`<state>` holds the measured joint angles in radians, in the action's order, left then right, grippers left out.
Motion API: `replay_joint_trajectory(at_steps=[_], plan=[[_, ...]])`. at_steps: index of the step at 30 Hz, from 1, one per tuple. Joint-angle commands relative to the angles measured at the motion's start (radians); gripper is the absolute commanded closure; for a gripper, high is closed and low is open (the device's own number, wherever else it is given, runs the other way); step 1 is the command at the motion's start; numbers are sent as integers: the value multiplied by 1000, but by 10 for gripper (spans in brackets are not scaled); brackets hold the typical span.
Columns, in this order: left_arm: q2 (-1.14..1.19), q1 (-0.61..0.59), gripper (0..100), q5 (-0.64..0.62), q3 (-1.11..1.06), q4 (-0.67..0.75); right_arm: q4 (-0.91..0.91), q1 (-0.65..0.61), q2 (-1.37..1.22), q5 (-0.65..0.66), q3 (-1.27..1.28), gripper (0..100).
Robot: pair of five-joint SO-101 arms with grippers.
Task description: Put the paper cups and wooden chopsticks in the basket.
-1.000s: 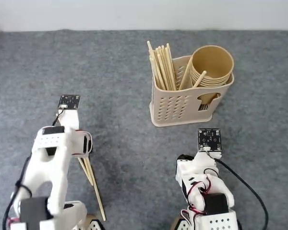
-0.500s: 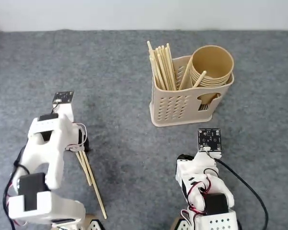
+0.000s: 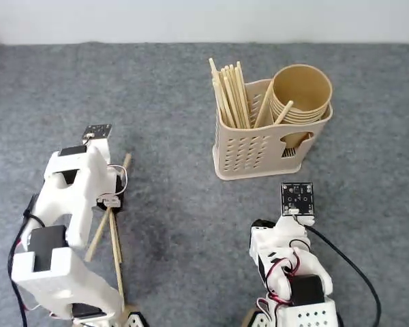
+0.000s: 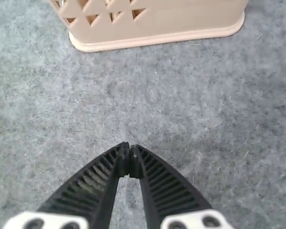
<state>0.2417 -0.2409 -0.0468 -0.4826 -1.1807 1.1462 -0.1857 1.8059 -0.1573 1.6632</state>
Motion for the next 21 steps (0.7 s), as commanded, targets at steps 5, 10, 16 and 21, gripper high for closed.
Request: replay_joint_trajectory(at_steps=[5,10,16,21], plan=[[-101,-18,988,-3,28,-26,-15,-1,8,-8,21,990],[-316,12,989,-2,28,-109,-15,-1,8,-8,21,990],[-548,104,989,-5,33,-172,-15,-1,7,-6,21,990],[-698,150,989,-8,33,-175,-15,1,7,-5,21,990]])
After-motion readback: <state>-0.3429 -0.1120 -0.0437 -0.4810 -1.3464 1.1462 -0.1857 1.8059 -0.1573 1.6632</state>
